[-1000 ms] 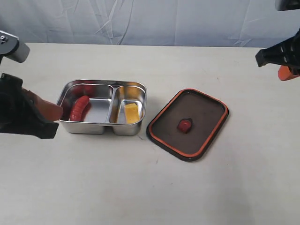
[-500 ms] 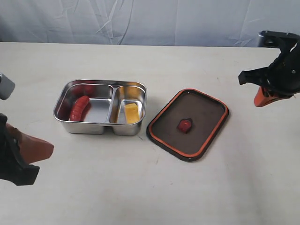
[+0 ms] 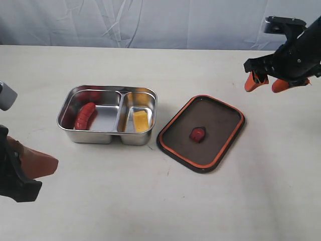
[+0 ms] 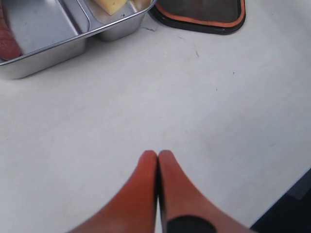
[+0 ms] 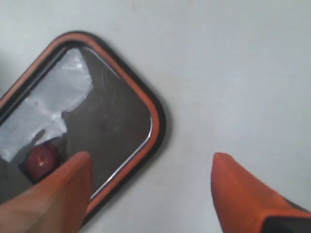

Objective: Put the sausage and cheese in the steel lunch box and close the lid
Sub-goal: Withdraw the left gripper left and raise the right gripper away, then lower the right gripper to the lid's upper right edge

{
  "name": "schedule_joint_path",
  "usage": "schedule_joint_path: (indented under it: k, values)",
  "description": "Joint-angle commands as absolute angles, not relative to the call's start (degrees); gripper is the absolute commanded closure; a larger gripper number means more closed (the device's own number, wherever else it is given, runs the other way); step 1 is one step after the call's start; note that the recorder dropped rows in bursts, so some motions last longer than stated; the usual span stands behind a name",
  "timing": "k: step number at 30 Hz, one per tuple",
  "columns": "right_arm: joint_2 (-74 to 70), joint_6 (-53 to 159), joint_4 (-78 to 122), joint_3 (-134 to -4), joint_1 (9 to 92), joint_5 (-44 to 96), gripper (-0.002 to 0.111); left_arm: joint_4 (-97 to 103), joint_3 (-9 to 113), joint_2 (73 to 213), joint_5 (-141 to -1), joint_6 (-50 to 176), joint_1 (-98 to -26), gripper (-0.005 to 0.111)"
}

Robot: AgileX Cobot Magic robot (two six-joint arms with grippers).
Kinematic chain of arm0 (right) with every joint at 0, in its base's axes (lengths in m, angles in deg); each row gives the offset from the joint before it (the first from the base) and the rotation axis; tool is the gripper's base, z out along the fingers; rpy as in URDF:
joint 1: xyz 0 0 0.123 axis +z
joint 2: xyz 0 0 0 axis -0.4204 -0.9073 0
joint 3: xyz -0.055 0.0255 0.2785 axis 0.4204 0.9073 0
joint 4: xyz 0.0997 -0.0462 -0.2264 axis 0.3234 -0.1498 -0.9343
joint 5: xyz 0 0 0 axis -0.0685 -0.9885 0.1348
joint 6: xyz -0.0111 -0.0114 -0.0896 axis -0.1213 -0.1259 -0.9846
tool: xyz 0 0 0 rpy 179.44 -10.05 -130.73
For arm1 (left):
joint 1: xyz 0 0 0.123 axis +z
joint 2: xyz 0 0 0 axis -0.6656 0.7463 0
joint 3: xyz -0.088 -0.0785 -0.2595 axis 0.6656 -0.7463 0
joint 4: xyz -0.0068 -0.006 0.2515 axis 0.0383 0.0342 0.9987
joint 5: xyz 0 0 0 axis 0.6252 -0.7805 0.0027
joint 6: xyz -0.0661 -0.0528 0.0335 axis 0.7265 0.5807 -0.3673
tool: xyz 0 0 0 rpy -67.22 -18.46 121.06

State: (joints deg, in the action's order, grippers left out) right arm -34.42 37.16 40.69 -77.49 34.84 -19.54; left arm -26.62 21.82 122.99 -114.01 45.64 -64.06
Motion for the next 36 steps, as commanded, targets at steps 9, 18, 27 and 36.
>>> schedule_joint_path:
  k: [9, 18, 27, 36]
  values:
    - [-47.7, 36.7, 40.5, -88.0, 34.7, -24.8, 0.042, -29.3, 21.5, 122.6, -114.8, 46.0, -64.0, 0.107]
    - [-50.7, 36.7, 35.8, -88.5, 39.0, -23.8, 0.042, -29.8, 21.5, 122.6, -114.7, 46.0, -64.0, 0.107]
    - [-53.2, 39.8, 32.3, -88.6, 40.9, -22.3, 0.044, -29.8, 21.5, 122.6, -114.7, 46.0, -64.0, 0.107]
    - [-54.9, 40.7, 31.3, -88.6, 40.9, -21.9, 0.046, -29.8, 21.5, 122.6, -114.7, 46.0, -64.0, 0.107]
